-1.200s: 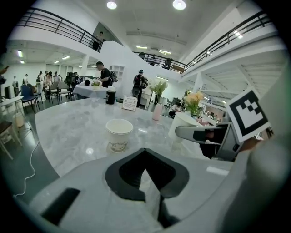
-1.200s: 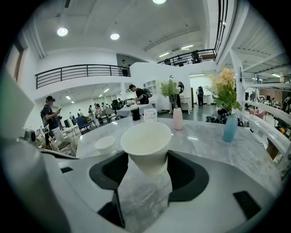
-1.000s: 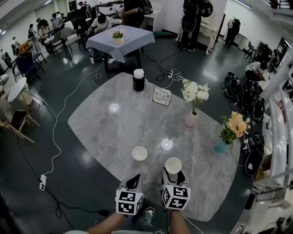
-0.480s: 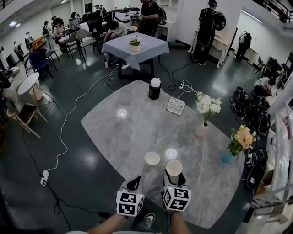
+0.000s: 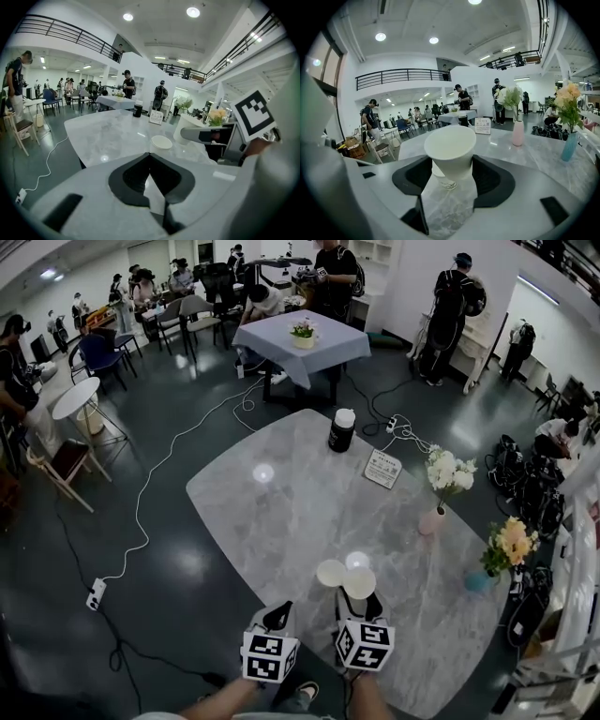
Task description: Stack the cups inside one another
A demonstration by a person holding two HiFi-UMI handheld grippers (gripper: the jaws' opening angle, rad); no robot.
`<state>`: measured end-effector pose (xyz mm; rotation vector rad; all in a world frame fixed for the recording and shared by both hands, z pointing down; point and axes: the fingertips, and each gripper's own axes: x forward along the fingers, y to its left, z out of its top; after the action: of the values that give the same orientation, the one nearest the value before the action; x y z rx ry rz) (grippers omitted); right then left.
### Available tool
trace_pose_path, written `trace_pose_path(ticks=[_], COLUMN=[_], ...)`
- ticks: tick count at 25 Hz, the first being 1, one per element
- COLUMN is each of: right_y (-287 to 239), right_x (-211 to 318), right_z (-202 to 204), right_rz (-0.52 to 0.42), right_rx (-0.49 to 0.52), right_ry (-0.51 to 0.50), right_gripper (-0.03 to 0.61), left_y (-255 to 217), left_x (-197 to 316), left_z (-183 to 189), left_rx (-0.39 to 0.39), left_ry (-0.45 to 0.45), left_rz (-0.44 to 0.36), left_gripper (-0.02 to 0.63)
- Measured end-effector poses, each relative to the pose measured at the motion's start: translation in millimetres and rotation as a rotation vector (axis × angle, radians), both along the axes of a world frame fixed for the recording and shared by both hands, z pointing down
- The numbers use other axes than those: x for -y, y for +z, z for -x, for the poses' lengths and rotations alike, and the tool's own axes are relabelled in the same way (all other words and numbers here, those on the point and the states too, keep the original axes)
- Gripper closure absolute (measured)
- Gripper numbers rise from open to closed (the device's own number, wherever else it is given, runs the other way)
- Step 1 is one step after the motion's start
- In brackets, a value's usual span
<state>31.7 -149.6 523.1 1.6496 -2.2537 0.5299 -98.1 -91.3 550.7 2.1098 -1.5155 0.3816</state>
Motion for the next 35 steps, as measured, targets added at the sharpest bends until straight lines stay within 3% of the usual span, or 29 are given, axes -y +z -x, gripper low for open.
trace_pose_path(ticks=[17, 35], right_y=[15.4, 36.2], right_x=[26.3, 31.4], right_z=[40.9, 51.5], right_rz=[0.045, 0.086], right_rx=[-0.009, -0.039], right_ry=[-0.047, -0.035], right_gripper=[0.337, 0.337], left_y=[17.9, 39.9], left_x=[25.6, 40.2], left_z=[33.0, 40.6], left_rx=[-0.027, -0.035], left_ry=[-0.041, -0.009], left_rz=[0.042, 0.091], left_gripper=[0.617, 0.617])
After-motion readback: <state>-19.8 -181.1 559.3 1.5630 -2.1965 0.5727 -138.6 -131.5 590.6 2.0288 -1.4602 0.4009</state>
